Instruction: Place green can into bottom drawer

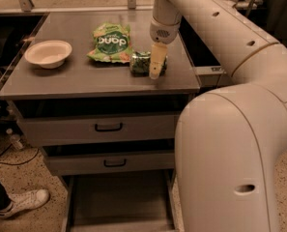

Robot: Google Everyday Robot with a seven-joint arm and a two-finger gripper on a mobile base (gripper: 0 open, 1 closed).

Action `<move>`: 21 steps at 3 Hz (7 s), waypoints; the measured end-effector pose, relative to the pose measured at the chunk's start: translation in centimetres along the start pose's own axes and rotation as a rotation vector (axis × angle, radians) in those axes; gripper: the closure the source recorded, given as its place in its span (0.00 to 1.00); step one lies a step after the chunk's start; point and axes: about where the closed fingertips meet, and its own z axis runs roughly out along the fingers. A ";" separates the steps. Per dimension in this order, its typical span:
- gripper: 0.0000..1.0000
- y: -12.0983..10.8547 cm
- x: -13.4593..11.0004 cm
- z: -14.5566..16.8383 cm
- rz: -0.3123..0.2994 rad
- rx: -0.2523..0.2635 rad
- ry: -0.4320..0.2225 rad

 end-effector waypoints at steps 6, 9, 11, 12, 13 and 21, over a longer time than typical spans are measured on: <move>1.00 0.6 -0.6 -0.3 -0.018 0.006 -0.021; 1.00 8.5 5.6 -4.6 0.086 0.086 0.013; 1.00 9.1 6.4 -3.5 0.074 0.064 0.040; 1.00 11.2 7.3 -4.7 0.092 0.072 0.038; 1.00 15.1 8.8 -5.1 0.143 0.042 0.038; 1.00 38.3 12.1 20.9 0.408 -0.484 0.054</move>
Offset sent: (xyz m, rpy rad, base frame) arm -0.0078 0.0017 -0.0054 0.0148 0.0222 -0.0019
